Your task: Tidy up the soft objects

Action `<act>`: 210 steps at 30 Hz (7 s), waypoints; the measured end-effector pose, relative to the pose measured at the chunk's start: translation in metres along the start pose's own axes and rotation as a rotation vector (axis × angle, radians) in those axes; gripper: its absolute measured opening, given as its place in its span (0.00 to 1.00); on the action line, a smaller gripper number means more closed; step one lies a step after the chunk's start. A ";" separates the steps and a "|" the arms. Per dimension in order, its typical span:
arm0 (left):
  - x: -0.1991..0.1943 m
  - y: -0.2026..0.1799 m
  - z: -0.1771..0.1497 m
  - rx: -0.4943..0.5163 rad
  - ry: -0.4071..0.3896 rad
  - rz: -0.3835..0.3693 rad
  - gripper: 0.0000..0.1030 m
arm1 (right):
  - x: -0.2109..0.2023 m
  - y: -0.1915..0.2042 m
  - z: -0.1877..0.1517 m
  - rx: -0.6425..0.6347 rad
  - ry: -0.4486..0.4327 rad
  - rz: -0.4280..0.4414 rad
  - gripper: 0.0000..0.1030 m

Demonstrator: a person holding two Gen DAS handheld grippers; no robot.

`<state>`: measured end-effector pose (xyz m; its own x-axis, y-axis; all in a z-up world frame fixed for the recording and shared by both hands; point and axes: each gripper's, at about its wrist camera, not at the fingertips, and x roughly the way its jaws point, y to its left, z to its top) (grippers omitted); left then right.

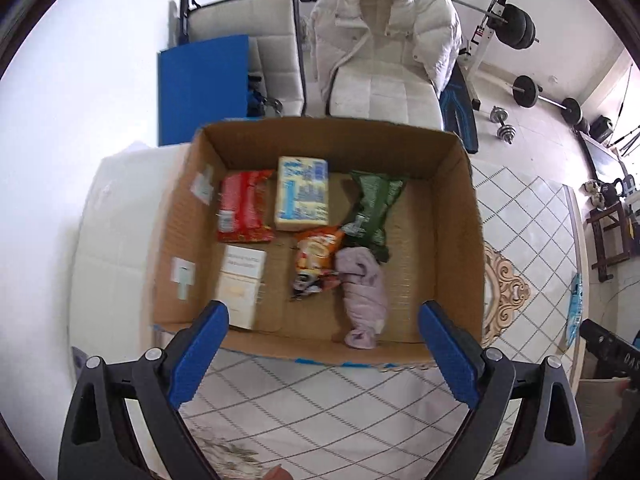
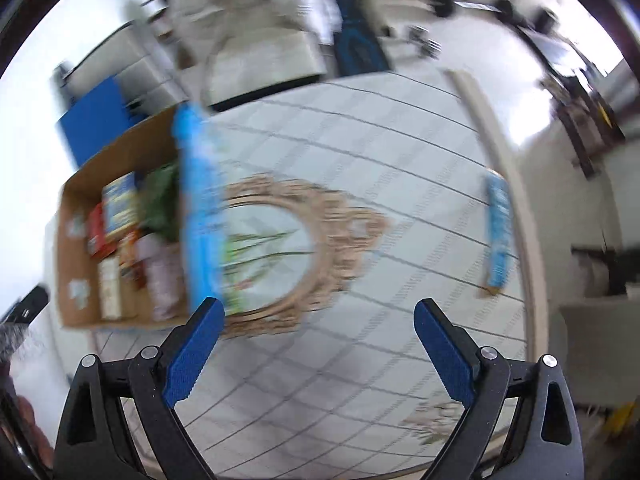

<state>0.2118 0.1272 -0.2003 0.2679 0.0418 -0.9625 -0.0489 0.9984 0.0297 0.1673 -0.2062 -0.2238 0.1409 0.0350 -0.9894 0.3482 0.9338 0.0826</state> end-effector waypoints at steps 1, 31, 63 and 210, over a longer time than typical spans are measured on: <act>0.008 -0.008 0.001 -0.003 0.015 -0.002 0.94 | 0.011 -0.031 0.008 0.053 0.011 -0.032 0.95; 0.075 -0.093 0.021 0.096 0.164 0.016 0.94 | 0.117 -0.103 0.048 0.170 0.214 0.010 0.17; 0.068 0.049 0.059 0.062 0.141 -0.032 0.94 | 0.080 0.236 0.027 -0.361 0.214 0.118 0.16; -0.249 0.024 -0.109 0.078 -0.349 -0.043 0.94 | -0.285 0.107 -0.170 -0.278 -0.505 0.054 0.93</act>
<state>0.0387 0.1365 0.0105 0.5810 -0.0028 -0.8139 0.0398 0.9989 0.0250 0.0062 -0.0559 0.0466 0.5999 -0.0255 -0.7997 0.0815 0.9962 0.0293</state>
